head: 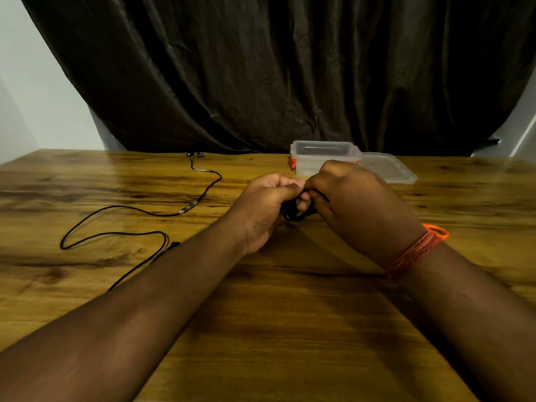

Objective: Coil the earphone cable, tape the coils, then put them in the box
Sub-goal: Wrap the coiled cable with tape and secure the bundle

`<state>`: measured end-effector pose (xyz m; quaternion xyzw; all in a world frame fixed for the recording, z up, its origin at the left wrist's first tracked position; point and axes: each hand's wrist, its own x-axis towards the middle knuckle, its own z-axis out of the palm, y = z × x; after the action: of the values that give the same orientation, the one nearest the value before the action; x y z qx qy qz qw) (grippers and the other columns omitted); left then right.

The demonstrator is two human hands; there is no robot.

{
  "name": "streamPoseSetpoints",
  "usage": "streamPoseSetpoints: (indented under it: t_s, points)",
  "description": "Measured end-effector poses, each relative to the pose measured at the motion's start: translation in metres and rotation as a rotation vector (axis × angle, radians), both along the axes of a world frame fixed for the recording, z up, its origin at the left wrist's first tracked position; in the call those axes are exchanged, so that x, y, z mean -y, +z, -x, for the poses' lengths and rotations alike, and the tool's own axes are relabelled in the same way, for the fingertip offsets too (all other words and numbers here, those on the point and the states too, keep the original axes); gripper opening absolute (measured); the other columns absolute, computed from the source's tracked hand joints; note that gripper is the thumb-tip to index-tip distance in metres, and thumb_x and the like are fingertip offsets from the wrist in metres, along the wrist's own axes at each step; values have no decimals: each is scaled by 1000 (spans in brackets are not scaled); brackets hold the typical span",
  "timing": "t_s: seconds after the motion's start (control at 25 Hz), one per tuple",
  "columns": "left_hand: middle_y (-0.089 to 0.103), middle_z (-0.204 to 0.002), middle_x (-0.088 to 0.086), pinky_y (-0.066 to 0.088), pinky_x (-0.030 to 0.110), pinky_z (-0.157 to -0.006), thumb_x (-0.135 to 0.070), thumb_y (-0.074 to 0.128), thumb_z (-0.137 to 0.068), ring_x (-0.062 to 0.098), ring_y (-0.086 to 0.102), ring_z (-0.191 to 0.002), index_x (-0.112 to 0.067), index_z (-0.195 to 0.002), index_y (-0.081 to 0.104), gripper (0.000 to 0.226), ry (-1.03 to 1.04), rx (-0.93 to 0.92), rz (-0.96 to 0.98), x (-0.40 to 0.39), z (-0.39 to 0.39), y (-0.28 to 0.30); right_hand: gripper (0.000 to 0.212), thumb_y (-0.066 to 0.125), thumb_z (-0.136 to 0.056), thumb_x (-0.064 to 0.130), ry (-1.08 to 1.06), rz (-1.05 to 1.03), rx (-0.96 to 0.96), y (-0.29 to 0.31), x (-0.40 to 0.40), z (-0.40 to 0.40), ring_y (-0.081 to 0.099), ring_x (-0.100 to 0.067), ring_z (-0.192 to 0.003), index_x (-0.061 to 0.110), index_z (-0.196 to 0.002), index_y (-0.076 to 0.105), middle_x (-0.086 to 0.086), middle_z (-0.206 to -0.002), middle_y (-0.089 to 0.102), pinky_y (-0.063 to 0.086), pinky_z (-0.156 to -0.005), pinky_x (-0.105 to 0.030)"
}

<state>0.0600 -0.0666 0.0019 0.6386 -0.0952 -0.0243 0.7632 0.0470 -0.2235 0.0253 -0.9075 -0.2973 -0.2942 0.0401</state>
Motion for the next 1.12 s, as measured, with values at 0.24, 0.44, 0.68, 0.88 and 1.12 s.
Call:
streamPoseSetpoints:
  t_s: [0.24,0.44,0.68,0.88,1.12]
  points:
    - [64,-74,8,51,28,-65,-2,51,-95,12,58,-58,-8,-99,59,11,50,65,-20,-1,-2,0,29,45,-95,34,12,-4,-11,1,0,2,57,-19,-83,19,-103,69,-1,-91,59,34,-66,-27]
    - [65,-85,9,52,21,-68,-5,51,-98,8,64,-66,-10,-113,55,17,88,284,-305,-4,0,2,24,51,-91,38,131,-64,-111,4,7,2,56,-11,-79,28,-101,71,4,-90,62,46,-68,-31]
    - [64,-84,2,53,25,-75,-6,48,-99,9,65,-71,-15,-116,52,20,11,421,-417,-10,1,7,14,59,-94,25,144,-573,-186,9,25,-6,57,0,-90,28,-105,67,15,-98,63,45,-76,-13]
    - [61,-87,7,51,20,-70,-1,47,-98,6,64,-71,-8,-119,50,22,-50,475,-444,-9,8,13,25,66,-88,5,314,-823,-764,4,22,-7,67,-21,-98,16,-109,62,-7,-100,70,57,-87,-32]
    - [62,-87,5,52,22,-73,-2,48,-98,8,63,-76,-16,-114,52,22,-67,513,-442,-9,12,15,42,75,-76,1,376,-767,-866,8,22,0,70,-23,-96,16,-112,58,-5,-94,71,58,-84,-33]
